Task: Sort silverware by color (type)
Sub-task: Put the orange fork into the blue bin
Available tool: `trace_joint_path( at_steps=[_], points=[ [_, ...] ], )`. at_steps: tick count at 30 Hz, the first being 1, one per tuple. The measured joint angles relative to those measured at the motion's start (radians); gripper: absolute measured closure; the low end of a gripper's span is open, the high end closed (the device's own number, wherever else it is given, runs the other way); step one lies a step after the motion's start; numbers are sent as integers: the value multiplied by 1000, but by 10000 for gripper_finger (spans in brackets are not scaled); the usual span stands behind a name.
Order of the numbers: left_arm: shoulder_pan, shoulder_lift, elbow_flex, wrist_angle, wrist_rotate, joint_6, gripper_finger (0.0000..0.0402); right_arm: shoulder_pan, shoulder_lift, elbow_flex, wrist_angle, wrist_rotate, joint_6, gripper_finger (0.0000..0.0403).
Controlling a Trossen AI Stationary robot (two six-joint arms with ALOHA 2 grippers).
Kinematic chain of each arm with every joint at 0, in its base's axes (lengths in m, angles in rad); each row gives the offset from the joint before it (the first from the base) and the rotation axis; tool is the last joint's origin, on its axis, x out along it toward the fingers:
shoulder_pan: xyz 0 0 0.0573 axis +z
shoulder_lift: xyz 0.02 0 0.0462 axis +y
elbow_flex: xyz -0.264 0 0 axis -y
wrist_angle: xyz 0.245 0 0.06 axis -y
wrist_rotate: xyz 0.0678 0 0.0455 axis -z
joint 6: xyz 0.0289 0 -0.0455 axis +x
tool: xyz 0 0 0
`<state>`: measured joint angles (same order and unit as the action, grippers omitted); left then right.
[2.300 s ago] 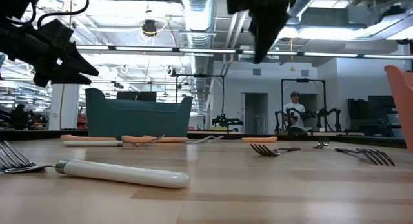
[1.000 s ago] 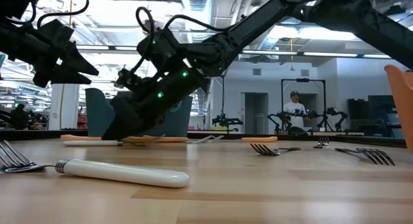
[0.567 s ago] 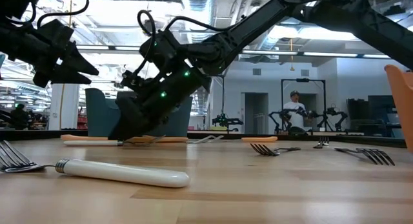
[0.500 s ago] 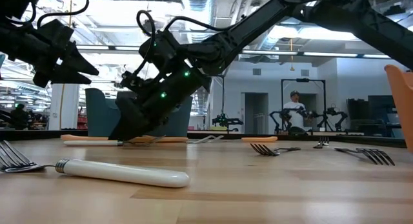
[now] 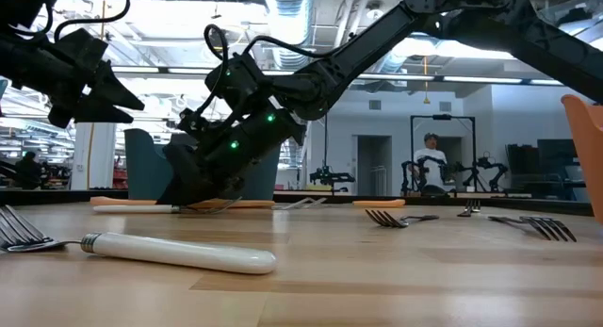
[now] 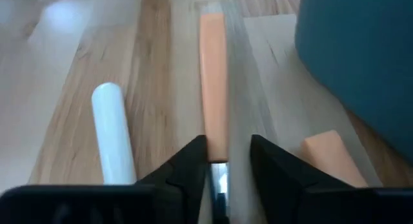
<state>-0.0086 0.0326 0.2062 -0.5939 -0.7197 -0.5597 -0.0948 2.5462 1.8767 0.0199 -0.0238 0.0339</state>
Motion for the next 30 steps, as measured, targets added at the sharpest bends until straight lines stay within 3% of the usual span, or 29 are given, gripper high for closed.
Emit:
trace_joint_path(
  at_steps=[8, 21, 30],
  points=[
    [0, 0, 0, 0, 0, -9, 167, -1, 2, -1, -4, 4, 3, 336],
    [0, 0, 0, 5, 8, -32, 167, 6, -8, -5, 17, 4, 4, 338],
    [0, 0, 0, 36, 7, -28, 167, 12, -6, 58, -60, -9, -5, 338]
  ],
)
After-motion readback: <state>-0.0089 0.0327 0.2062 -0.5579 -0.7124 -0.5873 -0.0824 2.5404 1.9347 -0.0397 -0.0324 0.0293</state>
